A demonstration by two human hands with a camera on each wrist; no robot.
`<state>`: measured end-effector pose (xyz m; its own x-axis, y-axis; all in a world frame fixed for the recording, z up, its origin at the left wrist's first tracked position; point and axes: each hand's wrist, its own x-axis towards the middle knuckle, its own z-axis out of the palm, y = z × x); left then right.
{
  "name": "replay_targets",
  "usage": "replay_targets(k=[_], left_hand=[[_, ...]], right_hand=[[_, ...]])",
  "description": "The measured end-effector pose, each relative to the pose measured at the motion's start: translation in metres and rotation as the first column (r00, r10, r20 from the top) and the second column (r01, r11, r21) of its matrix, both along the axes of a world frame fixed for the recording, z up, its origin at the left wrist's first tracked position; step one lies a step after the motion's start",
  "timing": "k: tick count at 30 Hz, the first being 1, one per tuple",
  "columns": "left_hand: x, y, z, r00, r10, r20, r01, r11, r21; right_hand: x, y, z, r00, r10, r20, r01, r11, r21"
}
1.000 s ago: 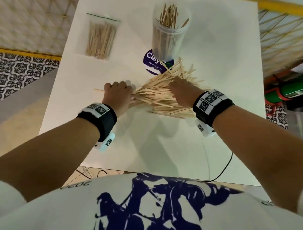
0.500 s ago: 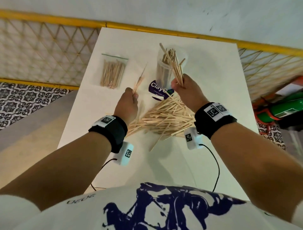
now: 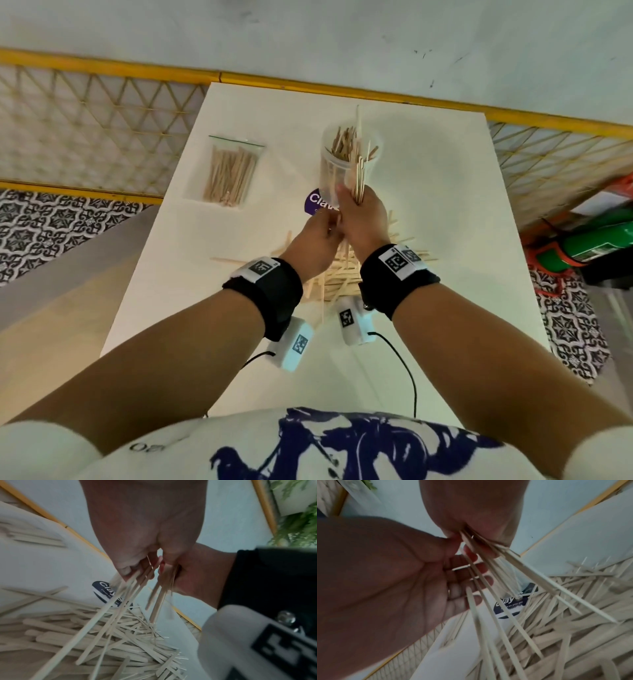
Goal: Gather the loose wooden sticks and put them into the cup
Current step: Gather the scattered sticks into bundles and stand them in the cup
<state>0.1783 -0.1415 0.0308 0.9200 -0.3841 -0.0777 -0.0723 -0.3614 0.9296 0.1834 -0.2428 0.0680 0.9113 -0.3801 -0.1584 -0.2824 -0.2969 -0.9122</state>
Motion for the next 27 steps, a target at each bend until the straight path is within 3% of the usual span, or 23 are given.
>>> replay_targets(k=[4,8,13,15,17,21,23,27], left_hand=[[-0.006,-0.001,0.002,0.987,-0.089,-0.137,0.113,0.977,0.183],[-0.008,-0.009,0.011,0.989,-0.081,-0.122,0.094,0.99,0.108],[-0.004,-0.015,0.021,0.967,0.031,-0.252,0.01,0.987,0.159],[-0.003,-0.013,0.019,0.963,0.002,-0.268,0.038,0.989,0.142],[-0.002,-0.009,0.015,0.959,-0.022,-0.283,0.059,0.991,0.124],[0.0,0.005,0.02,0.887,0.086,-0.454,-0.169,0.975,-0.146],[0.006,0.014,0.015,0.826,0.2,-0.527,-0.332,0.928,-0.169],[0.02,0.023,0.012,0.69,0.218,-0.69,-0.48,0.851,-0.211]], right_hand=[[0.006,-0.018,-0.003,1.0,-0.016,-0.021,0.018,0.994,0.108],[0.01,-0.02,-0.001,0.998,0.047,0.037,-0.056,0.955,0.293],[0.012,-0.032,0.002,0.96,0.261,0.104,-0.272,0.774,0.572],[0.014,-0.039,0.007,0.939,0.315,0.139,-0.336,0.749,0.571],[0.018,-0.045,0.013,0.932,0.316,0.18,-0.363,0.789,0.495],[0.03,-0.052,0.025,0.945,0.176,0.276,-0.29,0.841,0.457],[0.032,-0.051,0.031,0.933,0.151,0.325,-0.296,0.836,0.462],[0.031,-0.037,0.042,0.917,0.109,0.384,-0.315,0.787,0.53]])
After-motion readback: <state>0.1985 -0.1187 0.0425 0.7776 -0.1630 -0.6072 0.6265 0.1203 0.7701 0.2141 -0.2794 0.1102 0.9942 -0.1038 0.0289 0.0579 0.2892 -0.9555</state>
